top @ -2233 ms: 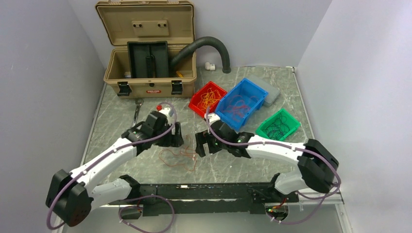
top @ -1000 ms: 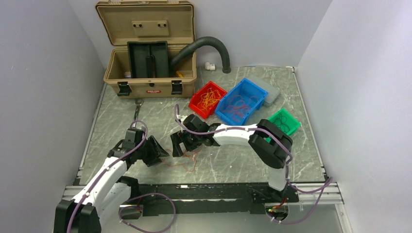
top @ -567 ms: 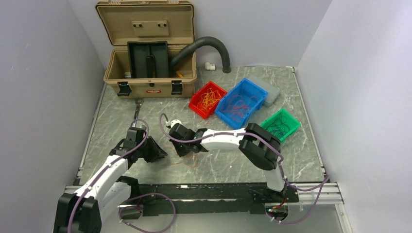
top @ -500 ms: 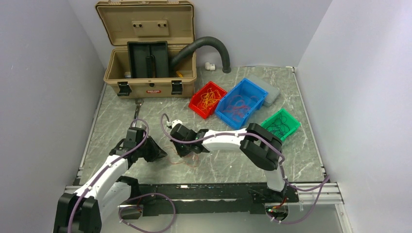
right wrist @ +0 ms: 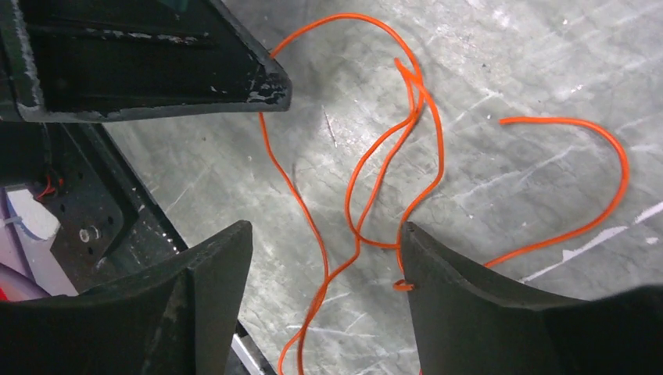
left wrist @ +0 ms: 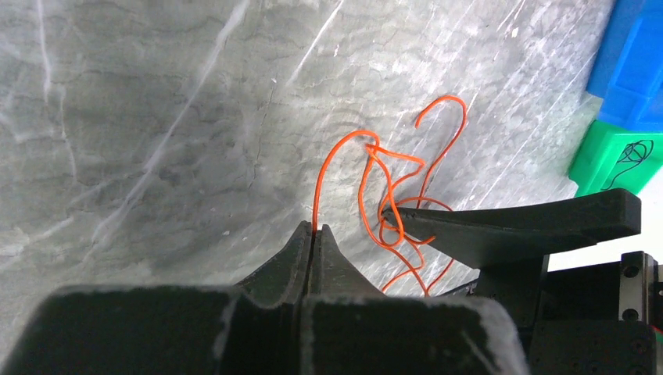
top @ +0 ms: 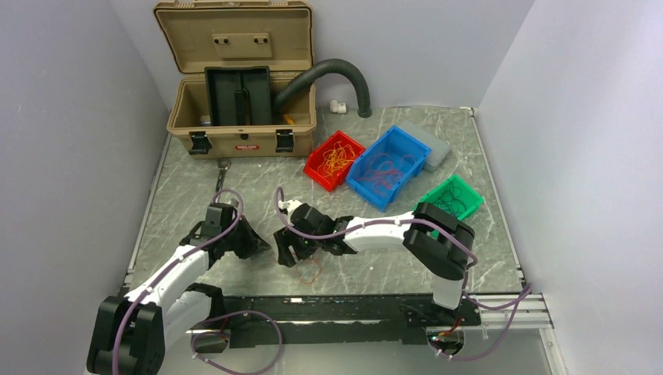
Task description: Untangle the cables
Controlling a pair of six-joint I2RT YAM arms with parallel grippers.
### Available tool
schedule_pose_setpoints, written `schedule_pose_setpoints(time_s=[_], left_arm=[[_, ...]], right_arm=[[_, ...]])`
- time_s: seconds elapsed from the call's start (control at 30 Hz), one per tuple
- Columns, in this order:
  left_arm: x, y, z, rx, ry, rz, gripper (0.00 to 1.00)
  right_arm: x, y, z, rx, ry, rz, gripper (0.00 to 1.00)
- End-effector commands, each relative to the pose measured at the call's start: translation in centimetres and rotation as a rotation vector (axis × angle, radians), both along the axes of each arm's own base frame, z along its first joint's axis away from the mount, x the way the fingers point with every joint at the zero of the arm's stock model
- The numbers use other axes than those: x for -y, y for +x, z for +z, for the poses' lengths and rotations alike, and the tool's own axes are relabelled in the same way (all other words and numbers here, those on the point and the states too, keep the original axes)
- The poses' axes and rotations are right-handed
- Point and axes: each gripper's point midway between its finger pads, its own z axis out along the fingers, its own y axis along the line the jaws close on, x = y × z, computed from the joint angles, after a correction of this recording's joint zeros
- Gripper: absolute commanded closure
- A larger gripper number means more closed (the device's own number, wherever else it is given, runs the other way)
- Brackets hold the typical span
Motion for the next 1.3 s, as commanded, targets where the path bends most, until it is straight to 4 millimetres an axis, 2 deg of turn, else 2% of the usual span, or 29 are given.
schedule_pose_setpoints(time_s=[0.0, 0.2, 0.37, 0.43, 0.5, 0.6, 0.67, 0.73, 0.83, 0.9, 1.03, 1.1, 1.2, 1.27], left_arm=[[0.6, 0.5, 0.6, 0.037, -0.032, -0.024, 1.0], [1.8, 0.2, 1.4, 0.038, -0.124, -0.04, 1.0], [2.5, 0.1, 2.4, 0.042, -0.178, -0.041, 1.0], [2.6, 0.1, 2.6, 0.046, -0.187, -0.037, 1.0], [2.5, 0.1, 2.6, 0.043, -0.18, -0.034, 1.0], [2.6, 0.1, 2.9, 0.046, -0.182, -0.044, 1.0], [2.9, 0.1, 3.5, 0.057, -0.204, -0.065, 1.0], [2.7, 0.6, 4.4, 0.084, -0.18, -0.083, 0.92], [1.7, 1.5, 6.4, 0.14, -0.088, -0.115, 0.68], [1.2, 2.2, 8.6, 0.21, -0.056, -0.133, 0.54], [0.9, 3.0, 13.3, 0.348, -0.017, -0.199, 0.25], [0.5, 3.2, 15.0, 0.406, 0.025, -0.223, 0.17], [-0.3, 3.3, 16.3, 0.45, 0.089, -0.228, 0.15], [-0.5, 3.3, 16.8, 0.473, 0.112, -0.243, 0.15]], right_arm=[[-1.5, -0.3, 0.7, -0.014, 0.059, 0.045, 0.25], [-1.6, 0.5, -0.4, 0.089, -0.037, 0.0, 0.18], [-1.6, 1.1, -1.5, 0.154, -0.019, -0.079, 0.2], [-1.7, 1.3, -2.1, 0.176, -0.027, -0.104, 0.26], [-1.6, 1.7, -2.8, 0.214, -0.074, -0.141, 0.4], [-1.0, 2.4, -3.2, 0.262, -0.129, -0.191, 0.69], [-0.1, 2.8, -3.0, 0.272, -0.133, -0.24, 0.97], [0.5, 3.0, -2.1, 0.283, -0.111, -0.268, 1.0], [1.5, 3.3, -0.5, 0.253, -0.062, -0.303, 1.0], [2.2, 3.8, 0.6, 0.21, -0.022, -0.325, 1.0], [3.2, 5.0, 4.6, 0.139, 0.104, -0.333, 1.0], [3.4, 6.1, 7.5, 0.099, 0.193, -0.322, 1.0], [4.7, 8.3, 11.7, 0.079, 0.299, -0.337, 1.0], [6.4, 10.6, 14.3, 0.104, 0.338, -0.379, 1.0]])
